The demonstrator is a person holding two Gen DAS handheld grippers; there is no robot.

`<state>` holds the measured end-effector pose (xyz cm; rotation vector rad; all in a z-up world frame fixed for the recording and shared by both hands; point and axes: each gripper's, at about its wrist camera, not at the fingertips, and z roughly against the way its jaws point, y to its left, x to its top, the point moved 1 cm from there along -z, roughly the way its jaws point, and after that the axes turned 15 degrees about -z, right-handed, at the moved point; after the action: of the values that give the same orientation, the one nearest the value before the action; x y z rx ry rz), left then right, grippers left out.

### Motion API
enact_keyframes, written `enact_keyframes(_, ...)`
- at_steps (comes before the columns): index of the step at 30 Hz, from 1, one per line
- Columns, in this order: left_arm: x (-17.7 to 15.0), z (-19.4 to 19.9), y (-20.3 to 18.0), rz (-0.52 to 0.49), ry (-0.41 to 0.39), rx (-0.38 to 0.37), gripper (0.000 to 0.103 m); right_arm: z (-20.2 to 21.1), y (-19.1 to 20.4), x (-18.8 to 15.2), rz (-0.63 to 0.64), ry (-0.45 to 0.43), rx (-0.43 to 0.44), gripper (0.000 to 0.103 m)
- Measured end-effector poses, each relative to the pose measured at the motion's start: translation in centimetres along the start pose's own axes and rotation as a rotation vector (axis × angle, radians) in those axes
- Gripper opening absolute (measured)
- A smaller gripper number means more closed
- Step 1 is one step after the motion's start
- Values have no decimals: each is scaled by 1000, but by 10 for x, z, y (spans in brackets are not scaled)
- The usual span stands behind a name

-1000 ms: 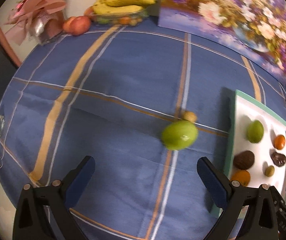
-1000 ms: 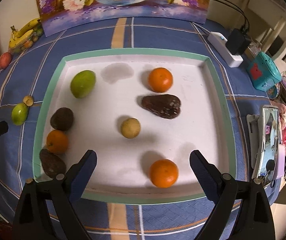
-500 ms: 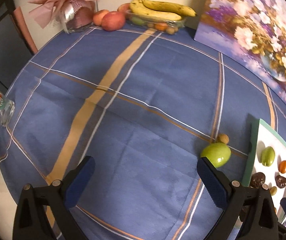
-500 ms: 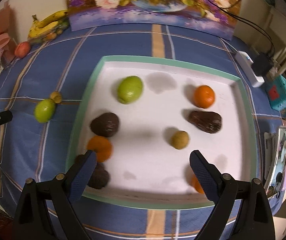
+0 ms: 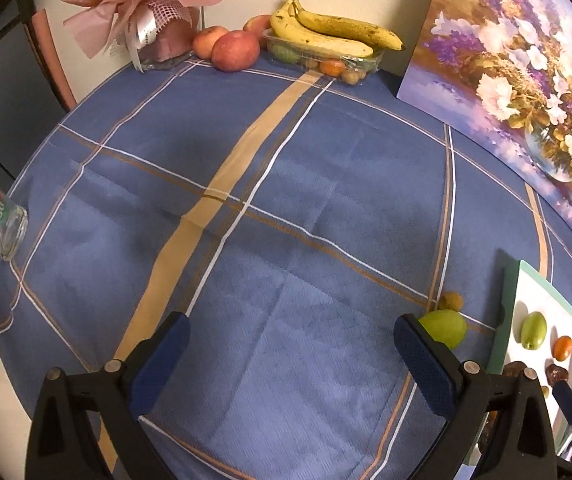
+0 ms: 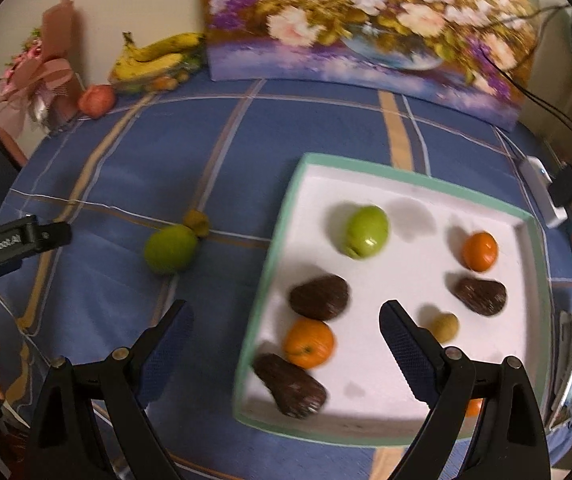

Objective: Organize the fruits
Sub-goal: 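Move both open tools from the tray toward the green mango and yellow fruit, then close the left tool on the green mango while the right tool grasps the small yellow fruit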

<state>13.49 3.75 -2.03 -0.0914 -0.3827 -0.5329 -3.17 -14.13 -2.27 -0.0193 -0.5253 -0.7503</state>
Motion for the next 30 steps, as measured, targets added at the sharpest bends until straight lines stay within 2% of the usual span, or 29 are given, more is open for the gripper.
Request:
enact_keyframes(3, 3, -3, -1, -2, -2, -2, 103, -3, 7, 4, -4, -13, 10, 94)
enact_keyframes(8, 10, -10, -6, 16, -15, -40, 103, -14, 8, 12, -38, 13, 15, 94)
enact_keyframes(21, 24, -29, -43, -43, -13, -50, 103, -28, -7, 47, -84, 29, -11, 94)
enact_keyframes(27, 29, -33, -63, -93, -12, -72, 103, -34, -18, 61, -104, 31, -14, 94)
enact_keyframes(30, 30, -37, -75, -115, 1, -111, 103, -35, -23, 67, -112, 29, -22, 94)
